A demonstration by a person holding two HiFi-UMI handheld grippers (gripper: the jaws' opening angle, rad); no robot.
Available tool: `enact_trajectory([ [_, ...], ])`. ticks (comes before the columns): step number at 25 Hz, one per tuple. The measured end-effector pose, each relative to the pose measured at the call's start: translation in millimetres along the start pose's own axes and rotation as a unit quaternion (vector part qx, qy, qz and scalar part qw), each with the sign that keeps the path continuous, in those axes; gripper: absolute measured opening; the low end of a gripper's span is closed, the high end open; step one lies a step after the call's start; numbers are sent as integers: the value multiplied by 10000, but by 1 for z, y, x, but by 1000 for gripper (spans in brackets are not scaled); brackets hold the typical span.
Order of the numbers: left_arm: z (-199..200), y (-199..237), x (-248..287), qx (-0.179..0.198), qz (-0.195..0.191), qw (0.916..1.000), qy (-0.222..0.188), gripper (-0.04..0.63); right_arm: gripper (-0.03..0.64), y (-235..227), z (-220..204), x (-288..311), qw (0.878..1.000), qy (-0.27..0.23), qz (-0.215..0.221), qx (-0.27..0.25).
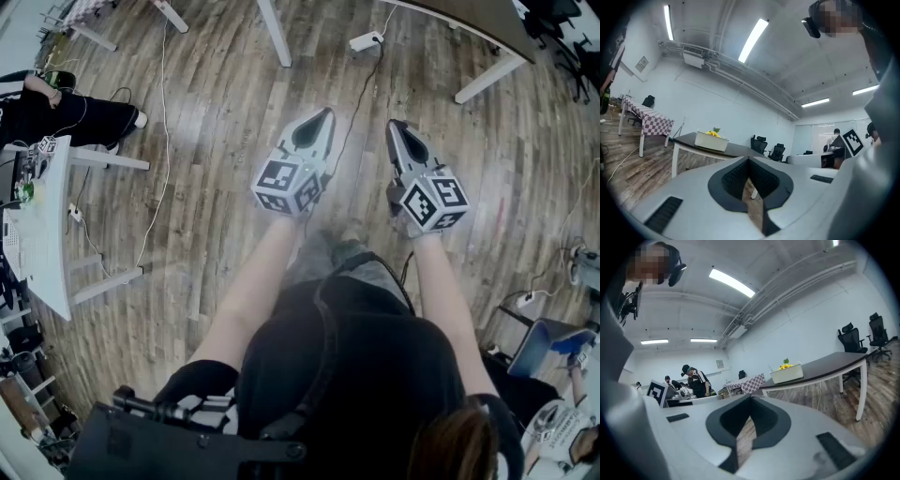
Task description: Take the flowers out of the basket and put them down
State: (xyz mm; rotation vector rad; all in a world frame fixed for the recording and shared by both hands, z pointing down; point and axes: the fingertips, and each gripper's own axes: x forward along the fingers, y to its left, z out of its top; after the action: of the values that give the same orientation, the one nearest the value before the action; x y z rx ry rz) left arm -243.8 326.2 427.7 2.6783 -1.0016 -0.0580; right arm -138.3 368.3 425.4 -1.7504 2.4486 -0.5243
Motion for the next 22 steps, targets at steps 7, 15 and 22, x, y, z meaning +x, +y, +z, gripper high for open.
enact_trajectory([
  [7,0,8,-4,-11,-61,10000,-3,0,0,10,-5,11,10000,-18,-76,23],
  [15,2,15,-4,0,-229,9997,-76,0,2,21,-8,20,9997,-207,-117,38],
  [22,9,25,8,62,-329,9994,-75,0,2,18,1,34,9994,-318,-145,16],
])
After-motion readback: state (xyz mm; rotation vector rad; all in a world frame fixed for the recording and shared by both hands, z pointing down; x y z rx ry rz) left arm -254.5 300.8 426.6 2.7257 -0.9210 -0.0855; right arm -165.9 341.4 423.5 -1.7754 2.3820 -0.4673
